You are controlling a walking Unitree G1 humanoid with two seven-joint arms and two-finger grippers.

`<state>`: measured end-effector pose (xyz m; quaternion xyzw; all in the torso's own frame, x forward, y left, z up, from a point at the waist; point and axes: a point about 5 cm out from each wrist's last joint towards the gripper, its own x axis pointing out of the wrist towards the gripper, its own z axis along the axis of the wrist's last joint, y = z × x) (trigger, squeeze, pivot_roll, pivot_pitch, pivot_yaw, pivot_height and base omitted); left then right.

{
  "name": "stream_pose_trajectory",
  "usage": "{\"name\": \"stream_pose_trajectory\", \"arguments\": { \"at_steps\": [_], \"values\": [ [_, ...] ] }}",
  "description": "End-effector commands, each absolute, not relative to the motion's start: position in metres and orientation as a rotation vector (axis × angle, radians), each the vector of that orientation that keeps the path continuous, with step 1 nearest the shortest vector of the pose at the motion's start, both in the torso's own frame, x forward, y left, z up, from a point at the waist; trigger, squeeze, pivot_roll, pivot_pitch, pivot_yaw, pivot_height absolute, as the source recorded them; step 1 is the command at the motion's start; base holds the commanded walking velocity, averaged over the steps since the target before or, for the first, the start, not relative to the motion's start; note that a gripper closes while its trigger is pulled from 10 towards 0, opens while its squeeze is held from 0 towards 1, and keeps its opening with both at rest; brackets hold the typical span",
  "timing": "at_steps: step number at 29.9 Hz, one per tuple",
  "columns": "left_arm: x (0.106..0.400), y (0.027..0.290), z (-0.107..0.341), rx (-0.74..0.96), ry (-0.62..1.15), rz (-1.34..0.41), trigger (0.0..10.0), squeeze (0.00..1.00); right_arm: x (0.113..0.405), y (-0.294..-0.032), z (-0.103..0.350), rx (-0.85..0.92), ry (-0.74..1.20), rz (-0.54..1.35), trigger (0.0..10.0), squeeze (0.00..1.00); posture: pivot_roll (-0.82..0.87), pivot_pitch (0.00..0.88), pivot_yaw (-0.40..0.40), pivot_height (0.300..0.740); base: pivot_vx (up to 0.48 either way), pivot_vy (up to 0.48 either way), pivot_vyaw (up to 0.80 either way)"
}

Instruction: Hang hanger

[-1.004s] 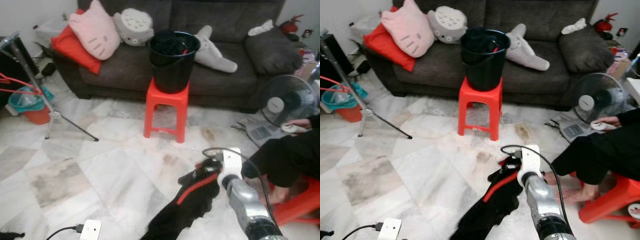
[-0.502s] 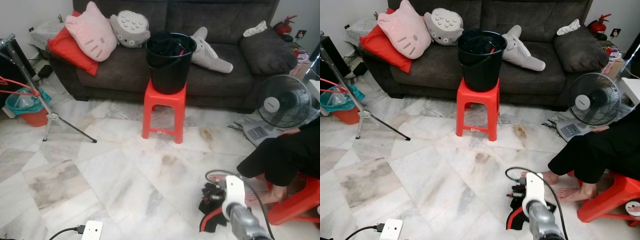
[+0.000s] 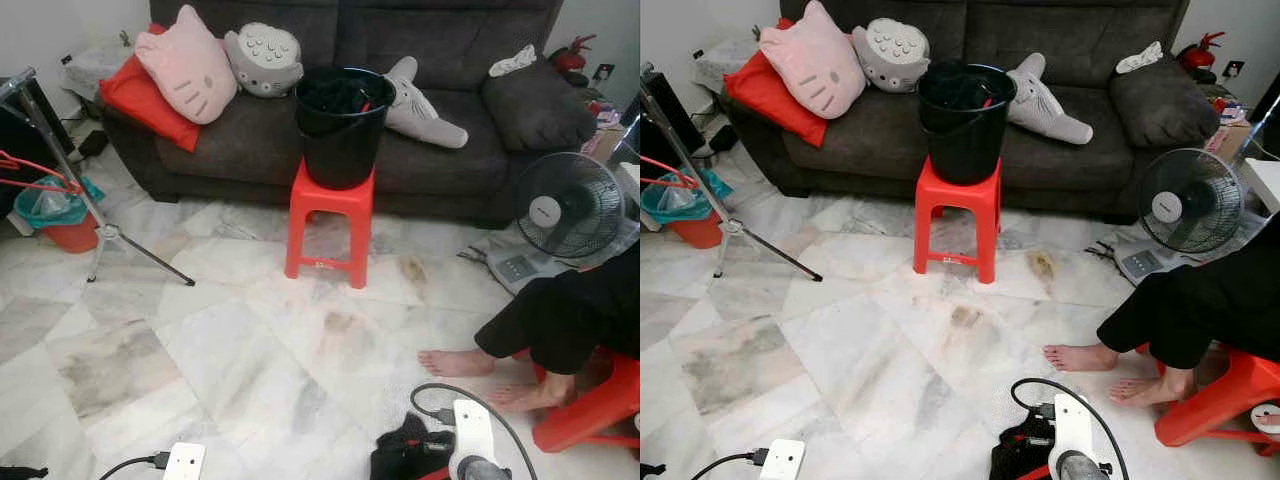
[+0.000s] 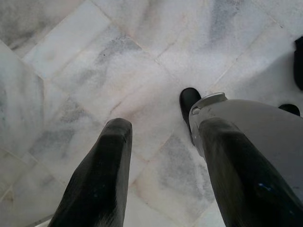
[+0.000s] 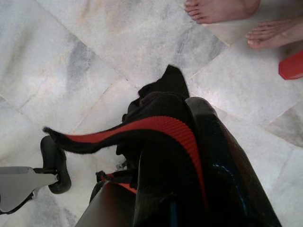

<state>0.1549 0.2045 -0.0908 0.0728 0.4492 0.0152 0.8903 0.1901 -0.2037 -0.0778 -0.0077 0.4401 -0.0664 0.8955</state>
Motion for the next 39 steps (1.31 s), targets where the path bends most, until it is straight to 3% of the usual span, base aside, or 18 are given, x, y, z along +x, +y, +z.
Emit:
{"name": "stream_pose_trajectory", "arguments": {
  "at_steps": [1,8,14,15,18,25,32,39],
  "values": [
    [0.147,0.205,-0.094,0.142,0.963,0.038,10.0,0.00,0.186,-0.210,-0.079,-0.028,0.910,-0.168,10.0,0.00,-0.01,0.049,-0.014,0.740,0.000,0.000,0.00],
    [0.146,0.205,-0.095,0.145,0.962,0.036,10.0,0.00,0.190,-0.229,-0.072,0.003,0.849,-0.310,10.0,0.00,0.00,0.042,-0.013,0.740,0.000,0.000,0.00],
    [0.147,0.207,-0.093,0.145,0.950,0.045,10.0,0.00,0.233,-0.238,-0.036,-0.050,0.552,-0.326,10.0,0.00,0.01,0.049,-0.013,0.740,0.000,0.000,0.00],
    [0.148,0.209,-0.093,0.146,0.944,0.051,10.0,0.00,0.251,-0.235,-0.017,-0.063,0.413,-0.298,10.0,0.00,0.00,0.055,-0.010,0.740,0.000,0.000,0.00],
    [0.149,0.210,-0.092,0.153,0.943,0.051,10.0,0.00,0.272,-0.223,0.008,-0.079,0.234,-0.222,10.0,0.00,0.00,0.059,-0.008,0.740,0.000,0.000,0.00],
    [0.151,0.210,-0.091,0.154,0.926,0.053,10.0,0.00,0.295,-0.187,0.076,-0.089,-0.162,-0.085,10.0,0.00,0.00,0.084,-0.004,0.740,0.000,0.000,0.00],
    [0.150,0.209,-0.092,0.145,0.930,0.064,10.0,0.00,0.294,-0.183,0.097,-0.101,-0.247,-0.079,10.0,0.00,0.00,0.086,-0.009,0.740,0.000,0.000,0.00],
    [0.149,0.208,-0.092,0.145,0.933,0.063,10.0,0.00,0.290,-0.183,0.097,-0.106,-0.227,-0.087,10.0,0.00,-0.01,0.088,-0.008,0.740,0.000,0.000,0.80]
  ]
}}
